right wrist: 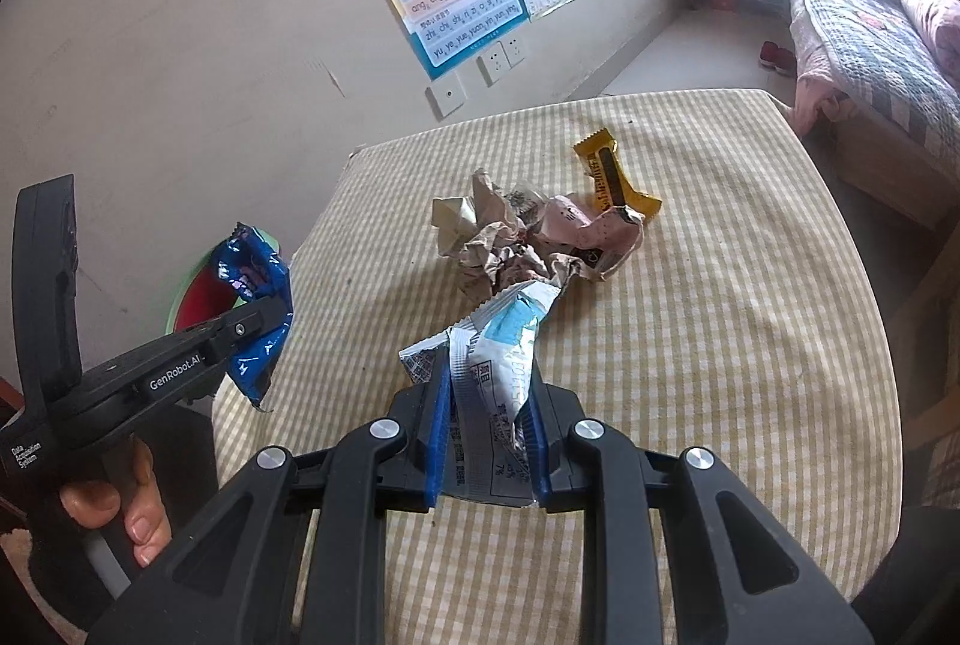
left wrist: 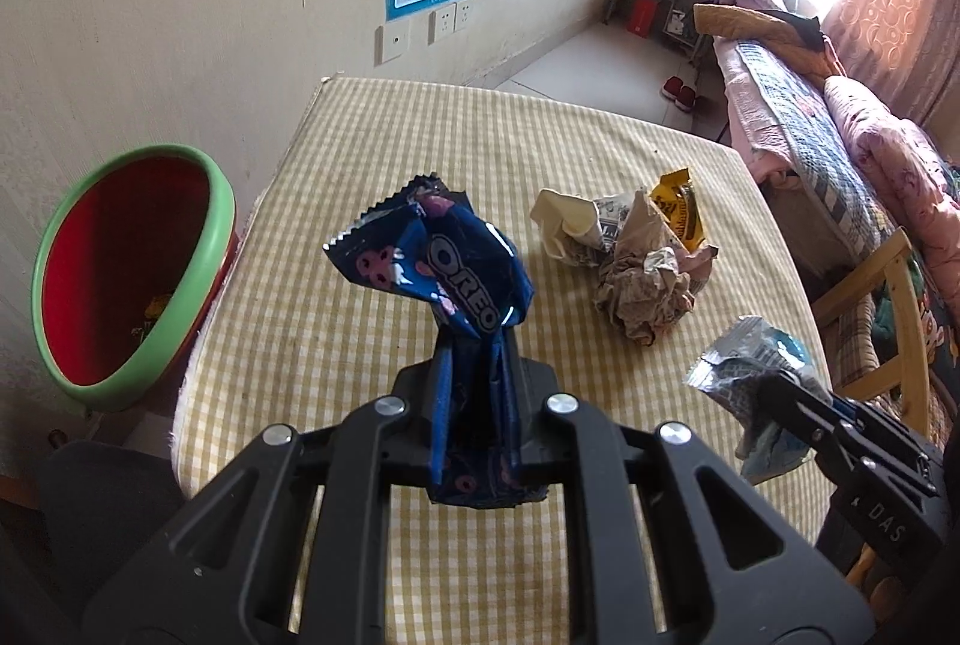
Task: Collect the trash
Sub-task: 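Lift the Oreo wrapper with the left tool while the right tool holds the white-blue wrapper, then carry the Oreo wrapper over the bucket with the left tool while the right tool carries the white-blue wrapper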
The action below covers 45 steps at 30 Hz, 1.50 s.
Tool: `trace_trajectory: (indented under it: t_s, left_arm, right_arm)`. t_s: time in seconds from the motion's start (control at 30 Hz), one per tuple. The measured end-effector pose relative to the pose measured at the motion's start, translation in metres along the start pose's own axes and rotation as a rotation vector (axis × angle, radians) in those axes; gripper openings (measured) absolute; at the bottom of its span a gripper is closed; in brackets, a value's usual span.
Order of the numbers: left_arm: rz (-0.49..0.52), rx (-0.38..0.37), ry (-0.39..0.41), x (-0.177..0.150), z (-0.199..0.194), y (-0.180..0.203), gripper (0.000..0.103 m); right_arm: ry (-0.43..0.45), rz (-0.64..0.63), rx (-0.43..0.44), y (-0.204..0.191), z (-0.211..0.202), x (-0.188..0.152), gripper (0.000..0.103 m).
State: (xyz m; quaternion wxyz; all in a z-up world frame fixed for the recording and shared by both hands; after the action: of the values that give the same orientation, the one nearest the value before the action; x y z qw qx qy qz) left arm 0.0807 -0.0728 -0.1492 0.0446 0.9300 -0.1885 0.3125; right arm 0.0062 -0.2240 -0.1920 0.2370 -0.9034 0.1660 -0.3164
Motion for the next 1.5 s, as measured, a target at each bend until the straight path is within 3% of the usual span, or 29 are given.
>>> trace_trajectory:
  t_s: [1.13,1.5]
  left_arm:
    - [-0.076,-0.011,0.015,-0.008,-0.002,-0.030,0.014]
    - [-0.100,0.009,0.044,-0.005,-0.011,-0.047,0.014]
  right_arm:
    - [-0.054,-0.074,0.017,-0.039,0.015,-0.010,0.023]
    - [-0.048,-0.107,0.051,-0.068,0.021,0.003,0.023]
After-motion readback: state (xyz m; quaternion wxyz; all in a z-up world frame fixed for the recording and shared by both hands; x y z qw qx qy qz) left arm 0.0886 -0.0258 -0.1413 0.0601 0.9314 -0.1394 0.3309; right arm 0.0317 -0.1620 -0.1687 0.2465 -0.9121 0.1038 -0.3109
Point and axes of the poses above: each gripper's, at about its wrist camera, not at the fingertips, and z roughly the way its jaws point, y to its right, x to its top, the point moved 9 cm from there along z, roughly the way its jaws point, and after that the axes turned 14 degrees about z, right-handed, at the moved point
